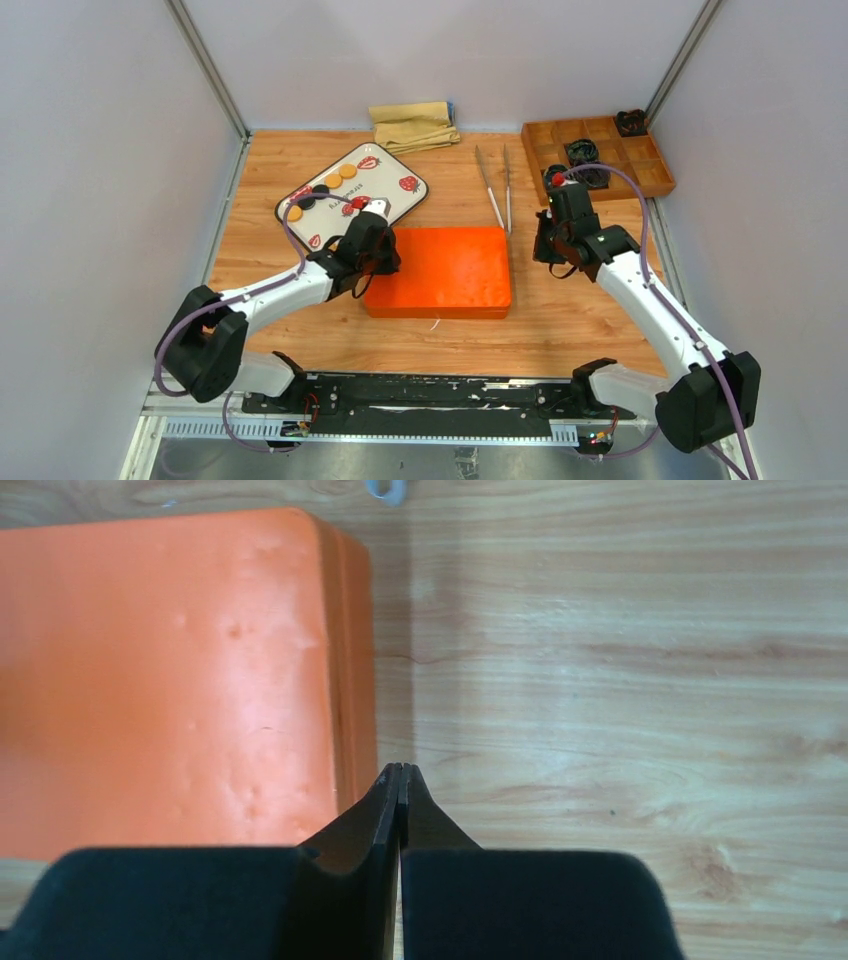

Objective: Pack the cookies

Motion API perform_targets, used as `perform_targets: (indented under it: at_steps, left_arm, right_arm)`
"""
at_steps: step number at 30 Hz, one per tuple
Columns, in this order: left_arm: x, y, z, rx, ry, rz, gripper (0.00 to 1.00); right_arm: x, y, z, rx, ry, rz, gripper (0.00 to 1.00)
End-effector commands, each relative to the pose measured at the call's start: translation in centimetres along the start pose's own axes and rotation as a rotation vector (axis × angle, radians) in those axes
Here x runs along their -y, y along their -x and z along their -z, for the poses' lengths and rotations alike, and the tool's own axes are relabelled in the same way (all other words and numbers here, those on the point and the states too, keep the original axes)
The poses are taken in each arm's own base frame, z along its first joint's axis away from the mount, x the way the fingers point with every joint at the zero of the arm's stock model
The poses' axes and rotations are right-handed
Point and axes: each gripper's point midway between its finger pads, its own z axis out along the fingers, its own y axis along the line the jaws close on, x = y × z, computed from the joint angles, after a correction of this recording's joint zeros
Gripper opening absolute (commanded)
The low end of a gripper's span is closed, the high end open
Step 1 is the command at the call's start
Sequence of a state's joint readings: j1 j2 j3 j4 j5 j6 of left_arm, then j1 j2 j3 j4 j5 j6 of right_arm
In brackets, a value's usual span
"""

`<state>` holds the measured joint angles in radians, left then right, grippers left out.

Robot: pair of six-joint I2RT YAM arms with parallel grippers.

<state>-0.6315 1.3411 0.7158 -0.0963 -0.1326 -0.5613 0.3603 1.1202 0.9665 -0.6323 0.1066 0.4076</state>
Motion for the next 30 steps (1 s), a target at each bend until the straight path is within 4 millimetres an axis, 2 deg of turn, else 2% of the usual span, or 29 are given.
perform_targets:
  at_steps: [1,7,9,12,18,25,28,30]
  left_arm:
    - [0.1,-3.4,-1.7,-0.095,-0.038,0.010,0.09]
    - [0.1,-4.4,-2.2,-0.122,-0.045,0.006,0.08]
    - [0.0,-4.5,-2.3,-0.123,-0.040,0.003,0.08]
    - [0.0,-4.4,-2.3,-0.122,-0.042,-0.001,0.08]
    - [0.1,-4.3,-2.4,-0.123,-0.044,-0.002,0.08]
    - [0.3,-4.1,-2.4,-0.119,-0.051,-0.003,0.08]
    - [0.4,-4.1,-2.4,-0.120,-0.052,-0.005,0.08]
    - [0.4,-4.1,-2.4,-0.121,-0.053,-0.005,0.08]
  right_arm:
    - [-3.9,1.8,0.7,0.003,0.167,0.106,0.00]
    - [-7.7,0.7,-0.1,-0.087,0.251,0.182,0.00]
    - [-9.2,-0.3,-0.4,-0.115,0.274,0.219,0.00]
    - [-10.3,-2.5,-1.3,-0.182,0.278,0.244,0.00]
    - [-9.1,-7.2,-2.9,-0.289,0.222,0.230,0.00]
    - [-5.3,-13.3,-3.3,-0.420,0.139,0.208,0.00]
    - [-4.9,-14.0,-3.3,-0.435,0.123,0.208,0.00]
    - [-5.2,-12.9,-3.2,-0.412,0.123,0.209,0.00]
